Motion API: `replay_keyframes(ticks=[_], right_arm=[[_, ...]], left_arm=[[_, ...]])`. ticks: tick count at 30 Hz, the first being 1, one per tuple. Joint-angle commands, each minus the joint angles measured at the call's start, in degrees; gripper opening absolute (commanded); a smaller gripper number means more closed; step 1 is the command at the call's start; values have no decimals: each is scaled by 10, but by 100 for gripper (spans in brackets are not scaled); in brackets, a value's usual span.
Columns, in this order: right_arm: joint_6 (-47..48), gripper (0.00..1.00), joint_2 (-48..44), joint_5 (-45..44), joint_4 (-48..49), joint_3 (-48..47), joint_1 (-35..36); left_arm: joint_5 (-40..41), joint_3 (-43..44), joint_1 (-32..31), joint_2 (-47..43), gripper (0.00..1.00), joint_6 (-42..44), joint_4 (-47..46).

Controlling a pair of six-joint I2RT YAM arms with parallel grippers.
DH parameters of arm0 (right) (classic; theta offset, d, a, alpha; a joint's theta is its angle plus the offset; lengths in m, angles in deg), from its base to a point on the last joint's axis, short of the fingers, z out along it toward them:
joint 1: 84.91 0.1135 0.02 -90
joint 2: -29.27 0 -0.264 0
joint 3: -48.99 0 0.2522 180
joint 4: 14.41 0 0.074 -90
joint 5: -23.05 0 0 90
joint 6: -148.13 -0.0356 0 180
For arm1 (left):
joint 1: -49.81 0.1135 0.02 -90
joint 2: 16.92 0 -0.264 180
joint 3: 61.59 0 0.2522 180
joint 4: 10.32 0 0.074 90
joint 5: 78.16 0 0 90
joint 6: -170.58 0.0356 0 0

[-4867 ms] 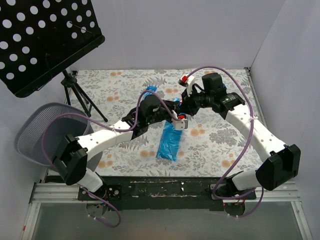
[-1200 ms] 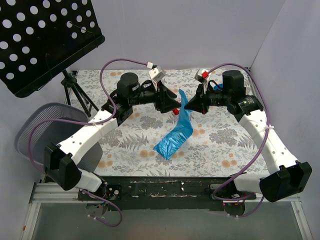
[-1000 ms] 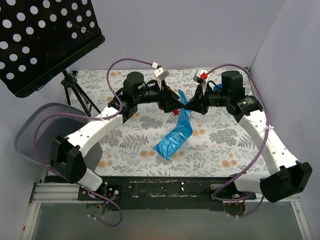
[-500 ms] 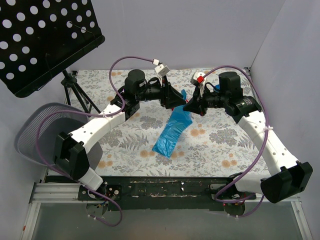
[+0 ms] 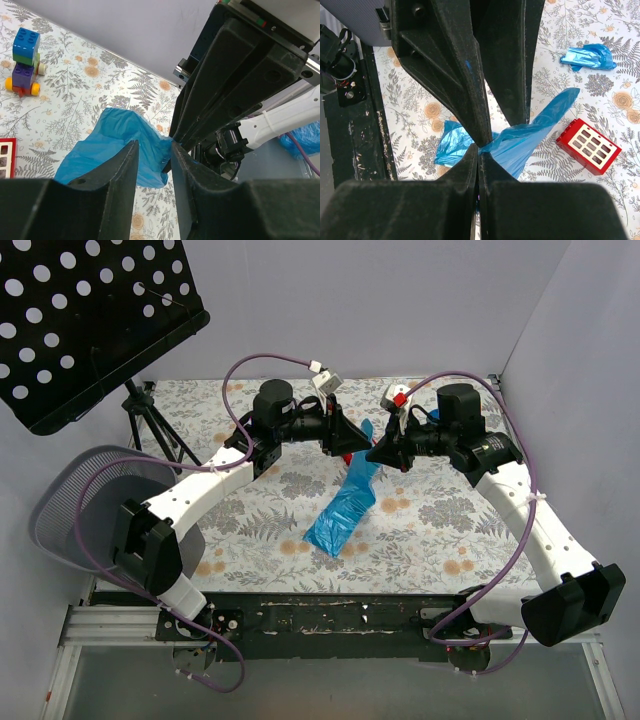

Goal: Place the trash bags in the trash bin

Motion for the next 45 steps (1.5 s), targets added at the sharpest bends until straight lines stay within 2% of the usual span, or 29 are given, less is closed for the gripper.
replay_keyframes(ticks=[1, 9, 13, 14, 28, 29, 30, 33, 35, 38, 40, 41, 45], right_arm=[[7, 1, -11, -3, 2, -10, 4], [8, 1, -10, -5, 2, -11, 5], [7, 1, -9, -7, 1, -10, 5], [7, 1, -9, -9, 1, -10, 6], [9, 1, -11, -18, -3, -3, 5], [9, 3, -13, -14, -6, -3, 5], [3, 11, -13, -9, -10, -4, 5], [-21, 42, -8, -6, -33, -25, 6], [-26, 52, 1, 12, -66, -54, 1], [-22, 51, 11, 56, -97, -78, -10], [-21, 40, 18, 69, -100, -68, -11], [-24, 39, 21, 67, -97, -57, -11], [11, 43, 21, 16, -94, -5, -11]], left_arm=[[-13, 15, 4, -4, 29, 10, -7], [-29, 17, 4, -1, 17, 18, -12], [-33, 16, 4, -4, 1, 23, -13], [-34, 16, 4, -5, 0, 24, -13], [-27, -1, 12, -25, 0, 35, -5], [-26, -3, 13, -30, 0, 42, -1], [-26, -3, 14, -31, 0, 50, 3], [-27, -5, 15, -39, 0, 78, 22], [-31, -4, 15, -40, 0, 103, 37], [-32, -6, 16, -40, 0, 119, 48], [-29, -11, 16, -40, 0, 129, 50], [-27, -12, 16, -40, 0, 137, 56], [15, -39, 22, -65, 0, 180, 105]])
